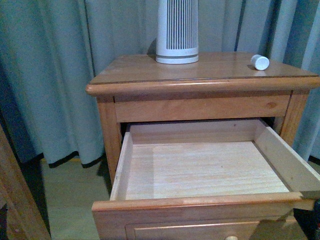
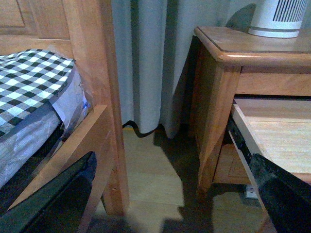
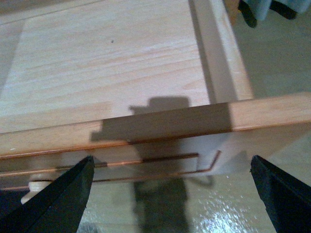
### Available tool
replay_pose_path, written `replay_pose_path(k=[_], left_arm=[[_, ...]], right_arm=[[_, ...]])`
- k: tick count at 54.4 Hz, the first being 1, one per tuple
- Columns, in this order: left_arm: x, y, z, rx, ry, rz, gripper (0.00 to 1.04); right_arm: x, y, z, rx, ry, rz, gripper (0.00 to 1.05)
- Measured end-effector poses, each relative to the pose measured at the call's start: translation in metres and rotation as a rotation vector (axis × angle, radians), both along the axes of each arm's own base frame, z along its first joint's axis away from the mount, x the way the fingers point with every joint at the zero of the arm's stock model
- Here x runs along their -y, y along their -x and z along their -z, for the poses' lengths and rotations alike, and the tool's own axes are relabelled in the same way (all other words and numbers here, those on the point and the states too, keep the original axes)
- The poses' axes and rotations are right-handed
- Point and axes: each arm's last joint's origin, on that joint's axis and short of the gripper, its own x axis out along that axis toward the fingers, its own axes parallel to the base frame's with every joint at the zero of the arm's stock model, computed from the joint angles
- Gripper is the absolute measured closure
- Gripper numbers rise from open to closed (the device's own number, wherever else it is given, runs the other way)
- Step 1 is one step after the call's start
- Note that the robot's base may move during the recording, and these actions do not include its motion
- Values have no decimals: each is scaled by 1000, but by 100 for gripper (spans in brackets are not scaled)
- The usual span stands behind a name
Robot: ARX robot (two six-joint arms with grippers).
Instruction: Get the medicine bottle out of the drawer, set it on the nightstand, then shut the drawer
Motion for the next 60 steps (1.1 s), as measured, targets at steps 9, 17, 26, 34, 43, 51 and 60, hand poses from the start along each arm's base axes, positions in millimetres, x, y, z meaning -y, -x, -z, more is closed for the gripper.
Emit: replay_pose_path(k=[9,17,26,34,43,51,60], left_arm=[[0,0,0,0,0,0,7],[0,0,0,0,0,0,7],[0,0,0,0,0,0,7],[0,0,0,0,0,0,7],[0,0,0,0,0,0,7],[0,0,0,0,0,0,7],[0,0,0,0,0,0,7]], right_arm=[[-5,-47,6,36,35,-9,7],[-6,-108,1,98,55,1,7],[-3,-174,-5,154,82,32,7],[-2,-211,-5,186,92,32,7],[-4,-216,-9,186,95,16,7],[-4,-205,-14,181,90,28,7],[-5,-151,-34,144,41,26,7]])
